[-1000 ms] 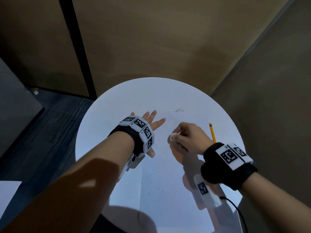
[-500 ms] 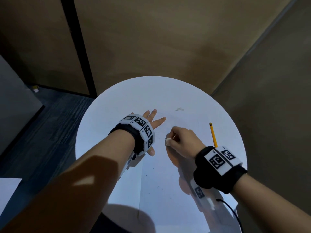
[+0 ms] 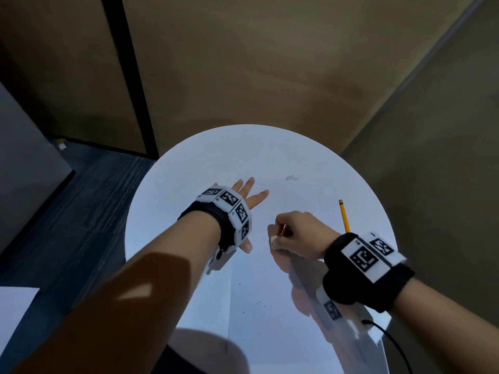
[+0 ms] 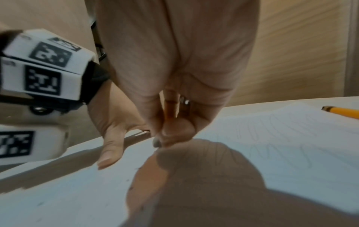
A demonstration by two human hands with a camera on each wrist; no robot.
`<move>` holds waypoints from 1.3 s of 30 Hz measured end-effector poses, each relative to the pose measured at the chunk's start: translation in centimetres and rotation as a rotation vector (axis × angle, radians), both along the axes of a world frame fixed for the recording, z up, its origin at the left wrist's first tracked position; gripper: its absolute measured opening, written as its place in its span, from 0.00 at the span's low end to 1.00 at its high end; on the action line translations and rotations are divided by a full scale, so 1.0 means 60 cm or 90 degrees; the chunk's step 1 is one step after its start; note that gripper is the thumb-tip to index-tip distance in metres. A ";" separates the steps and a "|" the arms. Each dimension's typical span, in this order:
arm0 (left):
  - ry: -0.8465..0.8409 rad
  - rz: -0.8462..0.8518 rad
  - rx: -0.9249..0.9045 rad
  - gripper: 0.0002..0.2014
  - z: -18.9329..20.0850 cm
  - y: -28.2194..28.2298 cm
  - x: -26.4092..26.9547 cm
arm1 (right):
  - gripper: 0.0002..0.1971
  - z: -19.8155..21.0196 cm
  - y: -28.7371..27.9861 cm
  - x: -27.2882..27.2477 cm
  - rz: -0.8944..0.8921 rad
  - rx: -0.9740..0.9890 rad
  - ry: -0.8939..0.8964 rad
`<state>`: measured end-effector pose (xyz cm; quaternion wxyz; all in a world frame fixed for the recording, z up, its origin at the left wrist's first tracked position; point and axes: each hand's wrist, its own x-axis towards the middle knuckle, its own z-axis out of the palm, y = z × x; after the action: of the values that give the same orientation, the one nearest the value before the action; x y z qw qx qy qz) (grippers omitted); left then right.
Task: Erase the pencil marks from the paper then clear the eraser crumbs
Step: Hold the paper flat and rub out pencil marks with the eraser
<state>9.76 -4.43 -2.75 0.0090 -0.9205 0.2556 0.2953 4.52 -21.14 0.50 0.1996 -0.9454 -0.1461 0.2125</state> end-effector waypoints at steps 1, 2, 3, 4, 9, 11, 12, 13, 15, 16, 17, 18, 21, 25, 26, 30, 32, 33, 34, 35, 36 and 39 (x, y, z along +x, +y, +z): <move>0.002 0.001 0.001 0.63 0.000 -0.001 0.001 | 0.13 -0.001 0.001 0.005 -0.026 0.017 -0.017; 0.003 0.002 0.000 0.63 -0.001 -0.001 0.001 | 0.11 -0.004 0.005 0.007 -0.061 0.038 -0.035; 0.004 0.004 0.000 0.63 -0.001 -0.001 0.001 | 0.10 -0.008 0.008 0.004 -0.088 0.056 -0.055; 0.004 0.004 -0.001 0.63 -0.001 -0.001 0.001 | 0.12 -0.013 0.009 -0.001 -0.097 0.063 -0.073; -0.008 -0.003 -0.005 0.63 -0.002 0.002 0.001 | 0.12 -0.002 -0.009 -0.009 -0.061 0.035 0.104; -0.009 -0.007 -0.004 0.63 -0.004 0.002 0.002 | 0.09 0.000 -0.023 0.002 -0.149 0.118 0.121; -0.008 -0.005 -0.004 0.63 -0.005 0.003 0.003 | 0.07 -0.001 -0.029 0.009 -0.221 0.177 0.094; -0.008 -0.003 -0.001 0.63 -0.005 0.003 0.003 | 0.05 -0.001 -0.034 0.014 -0.298 0.234 0.063; -0.012 -0.003 0.008 0.62 -0.007 0.001 0.003 | 0.05 -0.001 -0.039 0.018 -0.392 0.305 0.034; -0.014 -0.003 0.012 0.62 -0.008 0.000 0.003 | 0.05 -0.004 -0.040 0.018 -0.397 0.314 0.036; -0.015 -0.002 0.015 0.62 -0.009 -0.001 0.003 | 0.05 -0.006 -0.037 0.017 -0.382 0.306 0.039; -0.014 0.000 0.014 0.62 -0.009 0.000 0.003 | 0.04 -0.009 -0.032 0.016 -0.352 0.276 0.033; -0.003 0.003 0.003 0.63 -0.007 0.001 0.003 | 0.04 -0.017 -0.013 0.014 -0.220 0.134 -0.034; 0.005 0.001 0.002 0.63 0.001 0.000 0.002 | 0.06 -0.019 -0.004 -0.005 -0.099 0.035 -0.081; 0.004 0.002 0.002 0.63 0.002 -0.001 0.002 | 0.07 -0.016 -0.006 -0.009 -0.074 0.021 -0.065; -0.001 -0.001 0.009 0.62 0.001 0.000 0.000 | 0.11 0.000 -0.007 0.004 -0.024 -0.022 -0.014; 0.001 -0.001 0.001 0.62 0.001 0.000 0.000 | 0.07 -0.005 -0.002 0.006 -0.069 0.012 -0.056; 0.002 -0.001 -0.001 0.62 0.002 0.000 -0.001 | 0.06 -0.008 0.001 0.002 -0.082 0.021 -0.076; 0.002 -0.001 0.000 0.63 0.004 0.000 -0.001 | 0.06 -0.012 0.001 -0.002 -0.078 0.021 -0.081; 0.001 -0.001 0.003 0.63 0.004 0.000 0.000 | 0.06 -0.013 0.000 -0.006 -0.062 0.013 -0.068; 0.000 -0.001 0.004 0.63 0.004 0.001 -0.001 | 0.05 -0.010 0.000 -0.007 -0.041 -0.005 -0.040; -0.001 -0.004 -0.005 0.63 0.001 0.002 -0.001 | 0.05 0.002 0.000 0.003 -0.013 -0.035 0.007</move>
<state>9.70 -4.33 -2.69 0.0067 -0.9200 0.2597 0.2935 4.72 -21.17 0.61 0.1767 -0.9507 -0.1293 0.2198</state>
